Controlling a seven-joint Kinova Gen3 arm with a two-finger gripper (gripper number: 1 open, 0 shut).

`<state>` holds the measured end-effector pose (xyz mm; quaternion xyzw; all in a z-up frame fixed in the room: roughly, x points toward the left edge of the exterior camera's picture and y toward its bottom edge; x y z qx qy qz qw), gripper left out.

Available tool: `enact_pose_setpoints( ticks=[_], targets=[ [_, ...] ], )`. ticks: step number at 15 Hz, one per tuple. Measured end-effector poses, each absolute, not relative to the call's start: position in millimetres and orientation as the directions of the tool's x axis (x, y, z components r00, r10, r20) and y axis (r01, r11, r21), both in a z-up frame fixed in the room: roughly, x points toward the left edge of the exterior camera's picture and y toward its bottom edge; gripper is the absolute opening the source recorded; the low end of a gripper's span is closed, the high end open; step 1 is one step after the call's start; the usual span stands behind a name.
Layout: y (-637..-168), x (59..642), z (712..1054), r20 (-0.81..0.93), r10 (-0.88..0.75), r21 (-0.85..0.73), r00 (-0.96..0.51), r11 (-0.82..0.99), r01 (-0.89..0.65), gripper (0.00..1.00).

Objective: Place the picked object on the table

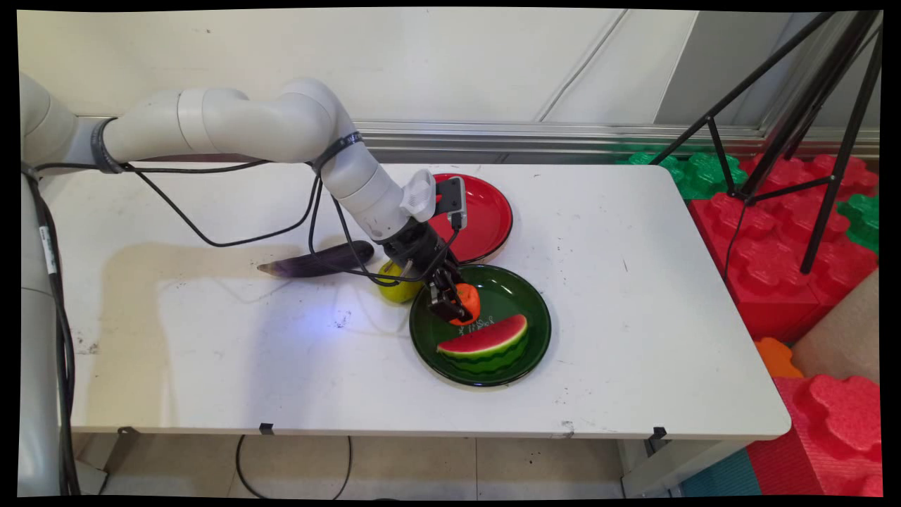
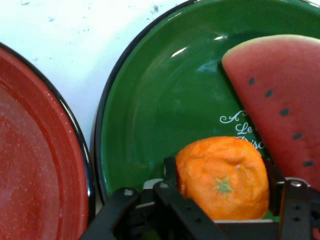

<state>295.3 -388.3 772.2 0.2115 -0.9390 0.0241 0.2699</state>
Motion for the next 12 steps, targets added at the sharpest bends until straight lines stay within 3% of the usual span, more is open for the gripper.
enact_pose_setpoints(
  ticks=[12],
  targets=[
    [-376.7, 314.9, 822.2, 0.562, -0.362, 0.046, -0.744, 0.911, -0.409, 0.00]
  ],
)
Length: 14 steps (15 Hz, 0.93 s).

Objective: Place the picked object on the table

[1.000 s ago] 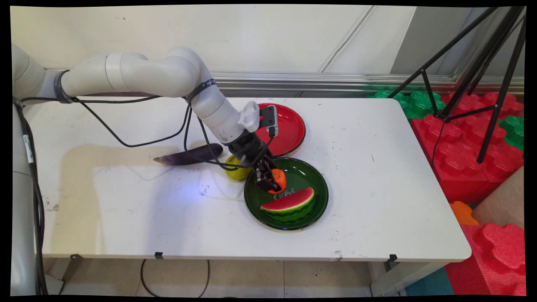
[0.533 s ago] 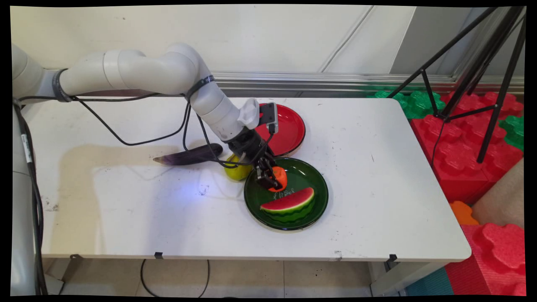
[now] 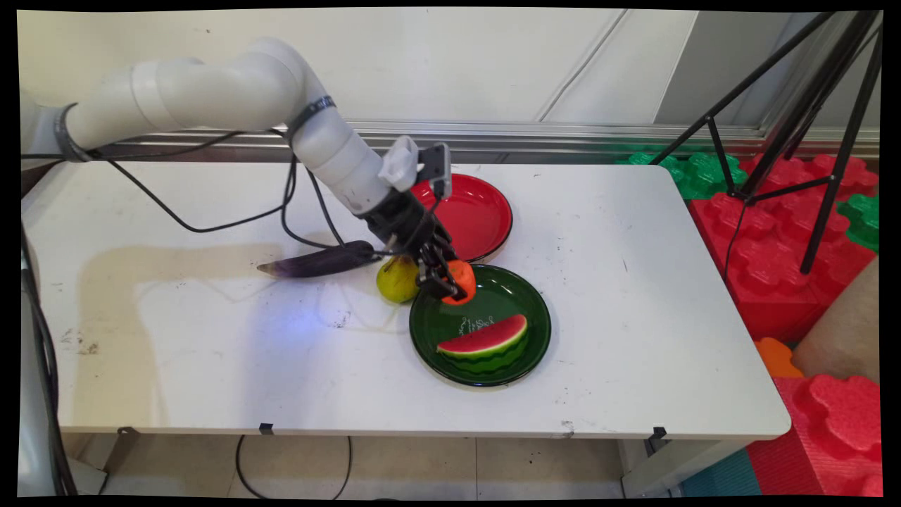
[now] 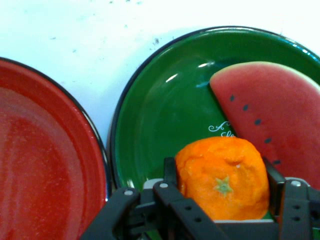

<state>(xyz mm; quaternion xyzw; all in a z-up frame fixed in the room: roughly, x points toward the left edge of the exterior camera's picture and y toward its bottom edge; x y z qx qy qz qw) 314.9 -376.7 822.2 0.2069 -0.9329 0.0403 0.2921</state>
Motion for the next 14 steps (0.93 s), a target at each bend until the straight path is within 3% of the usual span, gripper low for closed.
enact_pose_setpoints(
  ticks=[14],
  targets=[
    [-333.6, 390.7, 903.0, 0.568, -0.375, 0.032, -0.733, 0.900, -0.435, 0.00]
  ],
)
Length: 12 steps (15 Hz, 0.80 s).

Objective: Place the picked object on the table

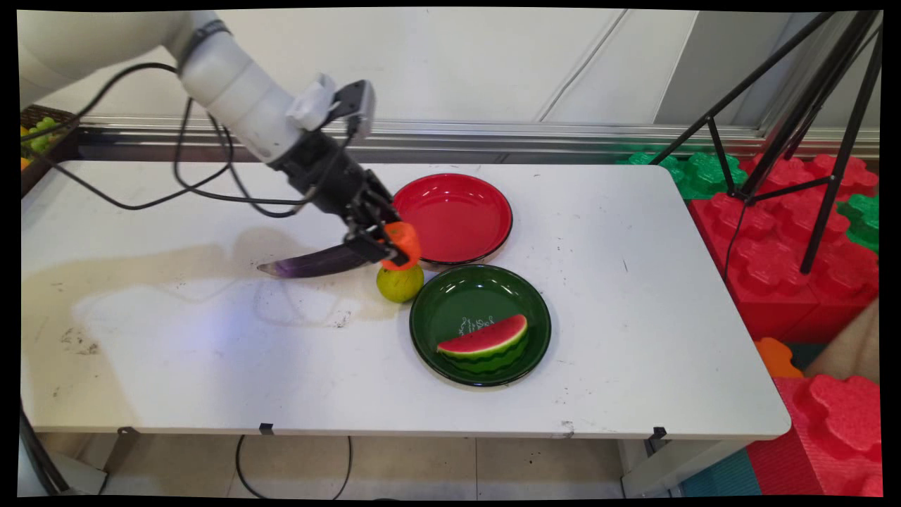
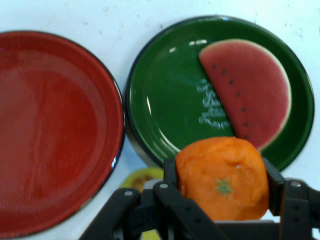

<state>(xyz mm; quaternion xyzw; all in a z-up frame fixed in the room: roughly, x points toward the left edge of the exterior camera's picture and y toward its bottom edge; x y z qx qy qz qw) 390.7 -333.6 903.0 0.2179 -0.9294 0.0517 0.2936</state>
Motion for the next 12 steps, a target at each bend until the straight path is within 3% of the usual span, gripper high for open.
enact_pose_setpoints(
  ticks=[7, 12],
  targets=[
    [-298.7, 433.0, 903.4, 0.501, -0.410, 0.057, -0.762, 0.894, -0.444, 0.00],
    [-285.5, 455.0, 880.0, 0.450, -0.443, 0.071, -0.775, 0.883, -0.464, 0.00]
  ],
)
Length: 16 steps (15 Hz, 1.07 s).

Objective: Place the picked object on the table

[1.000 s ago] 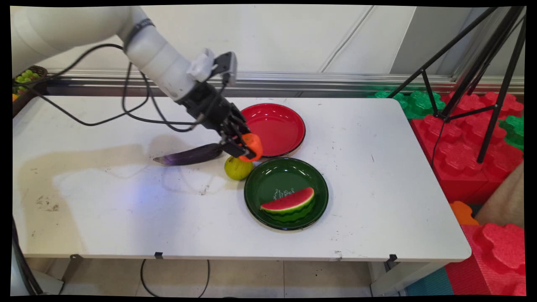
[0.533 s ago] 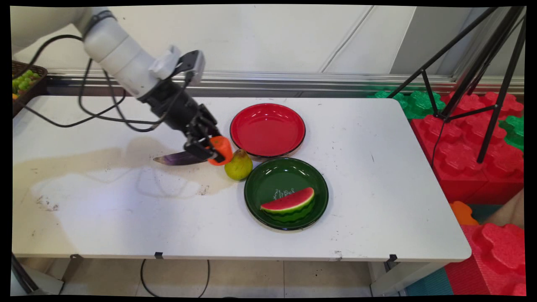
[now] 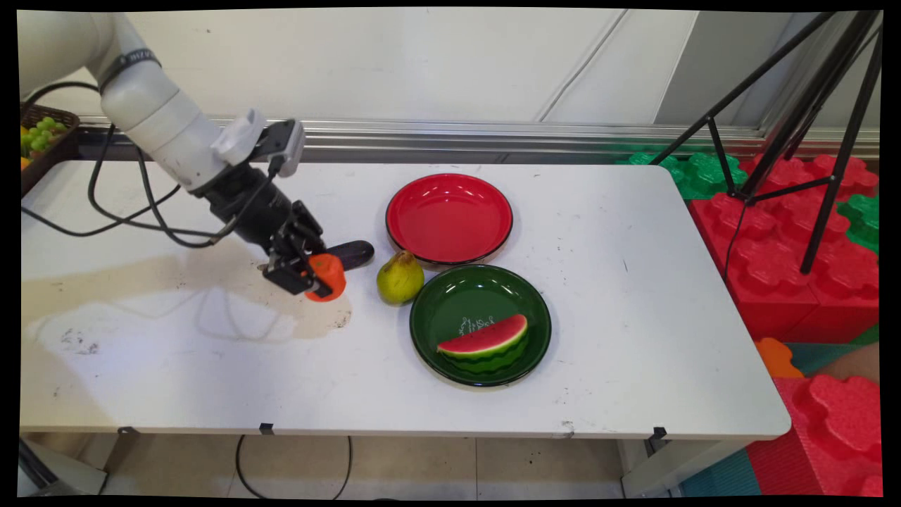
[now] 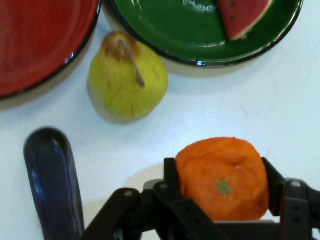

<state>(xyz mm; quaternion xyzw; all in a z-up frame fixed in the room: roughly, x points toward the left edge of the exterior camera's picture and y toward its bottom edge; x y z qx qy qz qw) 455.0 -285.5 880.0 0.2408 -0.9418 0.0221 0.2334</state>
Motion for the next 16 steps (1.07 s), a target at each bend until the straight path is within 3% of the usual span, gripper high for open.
enact_pose_setpoints(
  ticks=[15, 16],
  targets=[
    [-288.1, 470.9, 800.3, 0.392, -0.521, 0.102, -0.758, 0.844, -0.527, 0.00],
    [-288.6, 472.2, 797.3, 0.394, -0.522, 0.102, -0.756, 0.843, -0.528, 1.00]
  ],
)
